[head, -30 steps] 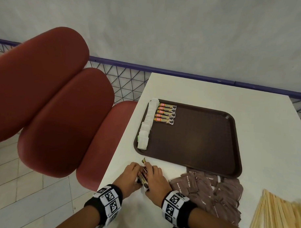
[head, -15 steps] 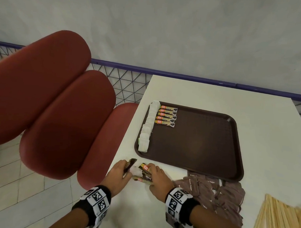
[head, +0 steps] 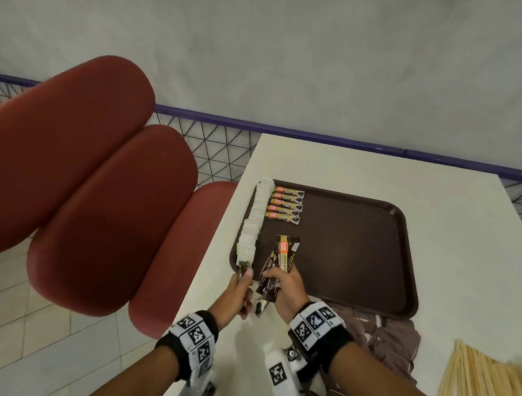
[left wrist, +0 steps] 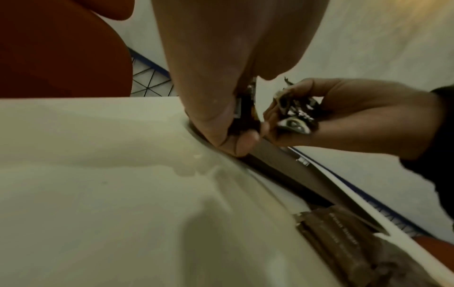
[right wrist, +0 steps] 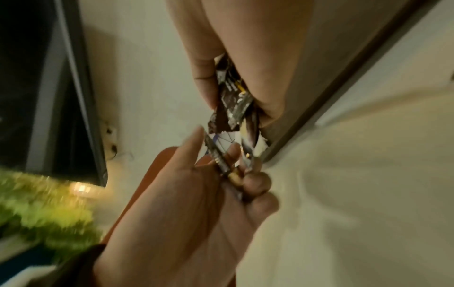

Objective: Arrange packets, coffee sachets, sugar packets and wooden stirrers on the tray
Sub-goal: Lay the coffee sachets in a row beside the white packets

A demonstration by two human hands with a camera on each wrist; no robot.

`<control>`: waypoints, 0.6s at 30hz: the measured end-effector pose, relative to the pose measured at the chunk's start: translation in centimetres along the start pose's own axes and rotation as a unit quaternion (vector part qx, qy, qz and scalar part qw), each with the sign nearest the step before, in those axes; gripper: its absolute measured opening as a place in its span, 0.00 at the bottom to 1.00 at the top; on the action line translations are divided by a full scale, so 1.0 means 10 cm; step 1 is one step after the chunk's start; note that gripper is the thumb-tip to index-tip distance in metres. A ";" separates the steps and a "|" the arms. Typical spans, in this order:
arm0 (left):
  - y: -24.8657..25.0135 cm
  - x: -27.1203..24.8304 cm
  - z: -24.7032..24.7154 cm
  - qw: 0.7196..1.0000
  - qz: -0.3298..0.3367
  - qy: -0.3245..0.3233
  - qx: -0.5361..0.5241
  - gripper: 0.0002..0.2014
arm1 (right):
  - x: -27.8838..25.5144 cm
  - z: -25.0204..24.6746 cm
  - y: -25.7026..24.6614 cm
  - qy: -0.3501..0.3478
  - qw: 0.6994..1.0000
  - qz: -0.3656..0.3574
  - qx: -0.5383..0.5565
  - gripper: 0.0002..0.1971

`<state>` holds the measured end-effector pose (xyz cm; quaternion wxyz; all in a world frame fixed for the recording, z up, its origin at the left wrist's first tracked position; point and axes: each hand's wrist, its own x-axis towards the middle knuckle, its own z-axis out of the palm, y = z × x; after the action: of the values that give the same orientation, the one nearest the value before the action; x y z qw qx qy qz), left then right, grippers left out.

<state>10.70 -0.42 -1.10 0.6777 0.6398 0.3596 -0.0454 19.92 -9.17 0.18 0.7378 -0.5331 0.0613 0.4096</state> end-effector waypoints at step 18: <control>0.01 0.11 0.15 0.997 -0.004 -0.011 -0.078 0.47 | -0.09 0.08 0.17 0.009 0.997 0.023 -0.070 0.12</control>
<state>12.18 -1.36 -1.74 0.7294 0.5826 0.3576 -0.0266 17.92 -8.86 -0.22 0.6886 -0.5854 0.0508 0.4249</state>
